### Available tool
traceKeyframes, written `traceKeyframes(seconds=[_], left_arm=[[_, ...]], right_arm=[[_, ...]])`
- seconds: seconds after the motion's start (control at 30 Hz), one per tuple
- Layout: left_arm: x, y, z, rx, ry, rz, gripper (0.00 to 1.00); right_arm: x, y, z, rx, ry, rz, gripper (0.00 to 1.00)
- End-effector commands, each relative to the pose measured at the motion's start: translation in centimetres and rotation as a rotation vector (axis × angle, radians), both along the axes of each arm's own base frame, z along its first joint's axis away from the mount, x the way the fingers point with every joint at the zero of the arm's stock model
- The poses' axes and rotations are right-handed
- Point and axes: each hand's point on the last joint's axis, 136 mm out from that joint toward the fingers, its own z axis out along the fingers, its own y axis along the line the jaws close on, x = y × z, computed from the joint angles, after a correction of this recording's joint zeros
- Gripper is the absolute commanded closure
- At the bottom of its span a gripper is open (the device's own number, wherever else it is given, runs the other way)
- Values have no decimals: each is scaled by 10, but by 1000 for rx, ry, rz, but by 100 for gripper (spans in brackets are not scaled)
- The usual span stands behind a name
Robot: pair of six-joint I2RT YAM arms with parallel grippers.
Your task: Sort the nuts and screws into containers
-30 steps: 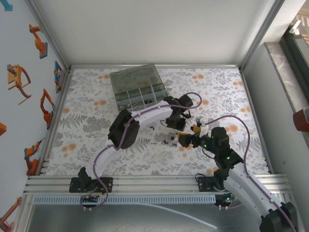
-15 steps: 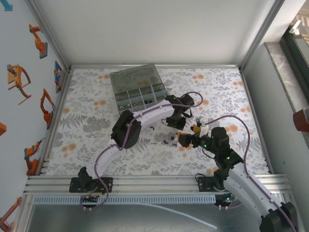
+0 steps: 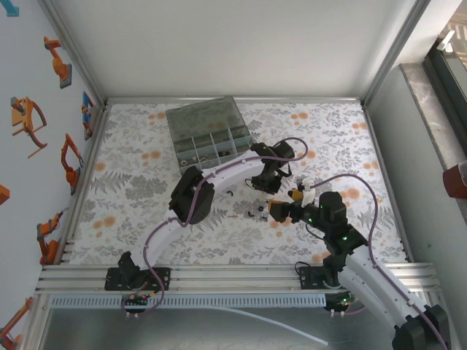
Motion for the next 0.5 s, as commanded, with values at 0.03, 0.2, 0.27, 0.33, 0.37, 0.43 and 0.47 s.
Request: traceKeyframes(seconds=[0.03, 0.2, 0.27, 0.33, 0.37, 0.43, 0.47], left_arm=[[11, 5, 45, -49, -81, -24, 83], [34, 31, 80, -84, -152, 19, 83], [49, 50, 89, -80, -179, 56, 83], [63, 68, 95, -69, -202, 89, 83], [72, 78, 97, -60, -218, 113, 83], [87, 97, 100, -48, -241, 153, 83], [97, 106, 100, -42, -257, 179, 83]], right_arm=[[2, 0, 0, 3, -14, 0, 1], [7, 4, 5, 16, -30, 8, 0], [10, 8, 7, 26, -34, 23, 0], [12, 13, 8, 38, -34, 37, 0], [14, 15, 8, 42, -34, 46, 0], [15, 18, 7, 48, -28, 62, 0], [15, 20, 8, 54, -28, 73, 1]])
